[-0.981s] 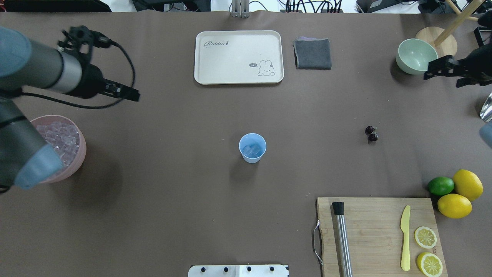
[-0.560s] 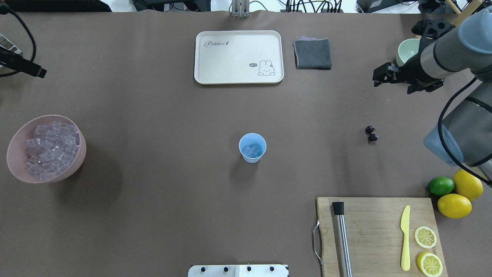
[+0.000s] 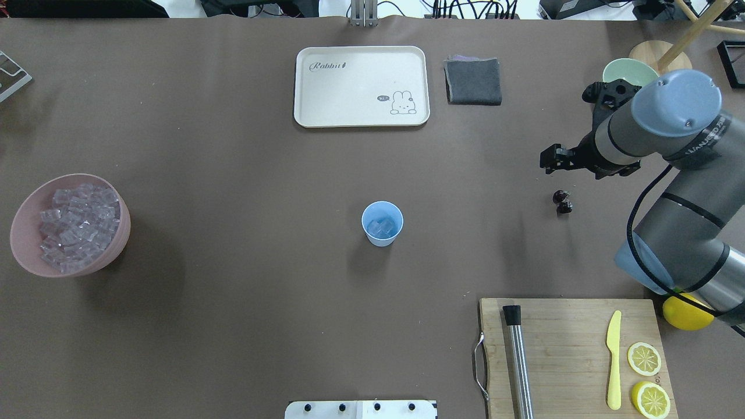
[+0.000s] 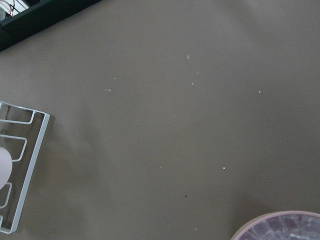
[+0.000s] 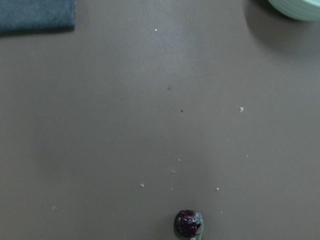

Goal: Put ice and cherries in cup
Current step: 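Lower the right gripper onto the cherry stems and grasp the cherries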

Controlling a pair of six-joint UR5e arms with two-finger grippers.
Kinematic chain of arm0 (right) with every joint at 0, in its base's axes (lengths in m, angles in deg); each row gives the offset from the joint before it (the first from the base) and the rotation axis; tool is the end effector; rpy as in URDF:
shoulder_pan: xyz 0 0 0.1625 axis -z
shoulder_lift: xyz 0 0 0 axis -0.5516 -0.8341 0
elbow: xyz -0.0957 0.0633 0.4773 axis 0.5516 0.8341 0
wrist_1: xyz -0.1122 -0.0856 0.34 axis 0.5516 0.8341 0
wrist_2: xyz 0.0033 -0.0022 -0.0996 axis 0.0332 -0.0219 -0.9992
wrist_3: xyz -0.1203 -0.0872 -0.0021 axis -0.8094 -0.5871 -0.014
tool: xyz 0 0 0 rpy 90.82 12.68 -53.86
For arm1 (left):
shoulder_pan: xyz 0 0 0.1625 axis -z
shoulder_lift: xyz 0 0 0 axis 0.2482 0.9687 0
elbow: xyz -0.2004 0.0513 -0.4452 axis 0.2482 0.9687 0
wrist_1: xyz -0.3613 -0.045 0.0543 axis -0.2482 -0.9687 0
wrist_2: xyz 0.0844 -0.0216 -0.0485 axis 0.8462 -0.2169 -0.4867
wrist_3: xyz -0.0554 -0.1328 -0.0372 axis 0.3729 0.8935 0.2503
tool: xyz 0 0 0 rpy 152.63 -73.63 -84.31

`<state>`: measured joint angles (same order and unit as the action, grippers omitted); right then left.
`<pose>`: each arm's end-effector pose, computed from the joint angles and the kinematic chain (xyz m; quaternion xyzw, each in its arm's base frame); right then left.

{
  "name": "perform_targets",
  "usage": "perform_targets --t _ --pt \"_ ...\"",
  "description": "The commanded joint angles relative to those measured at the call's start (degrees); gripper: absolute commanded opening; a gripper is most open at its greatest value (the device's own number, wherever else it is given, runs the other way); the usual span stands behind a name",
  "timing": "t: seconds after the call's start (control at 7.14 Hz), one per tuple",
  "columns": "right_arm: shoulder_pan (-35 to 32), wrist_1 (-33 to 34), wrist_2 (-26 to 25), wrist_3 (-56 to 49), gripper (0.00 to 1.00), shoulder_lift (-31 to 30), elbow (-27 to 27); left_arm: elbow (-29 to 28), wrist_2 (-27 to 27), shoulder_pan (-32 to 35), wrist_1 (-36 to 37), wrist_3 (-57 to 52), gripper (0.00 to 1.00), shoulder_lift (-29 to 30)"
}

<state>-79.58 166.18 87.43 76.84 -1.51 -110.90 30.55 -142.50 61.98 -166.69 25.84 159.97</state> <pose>-0.3328 -0.4717 0.5432 0.0623 -0.3300 0.1011 0.9365 0.0749 -0.5045 0.6001 0.1701 0.3284 0.1529 0.9164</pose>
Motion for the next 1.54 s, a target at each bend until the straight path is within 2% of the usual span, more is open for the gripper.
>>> perform_targets --t 0.0,0.14,0.28,0.56,1.12,1.26,1.4 --pt "3.29 2.43 -3.68 0.02 0.79 -1.01 0.65 -1.19 0.08 0.03 -0.23 0.07 0.98 -1.89" --pt "4.26 2.35 -3.78 -0.06 0.64 -0.23 3.18 -1.19 0.08 0.03 -0.23 0.08 0.98 -1.90" --pt "4.44 2.27 -3.78 -0.32 0.58 -0.05 3.91 -1.19 0.08 0.03 -0.23 0.08 0.98 -1.90" --pt "4.36 2.35 -3.78 -2.77 0.56 -0.13 4.00 -1.19 -0.27 -0.06 -0.23 0.08 0.98 -1.90" --pt "3.66 2.44 -3.78 -3.40 0.42 0.39 4.26 -1.11 -0.10 -0.33 -0.32 0.08 0.98 -1.90" --pt "3.57 2.44 -3.78 -3.40 0.34 0.48 4.26 -1.02 -0.01 -0.41 -0.32 0.08 0.98 -1.90" --pt "3.22 2.44 -3.78 -3.49 0.14 0.57 4.18 -0.93 -0.01 -0.50 -0.32 0.08 0.98 -1.90"
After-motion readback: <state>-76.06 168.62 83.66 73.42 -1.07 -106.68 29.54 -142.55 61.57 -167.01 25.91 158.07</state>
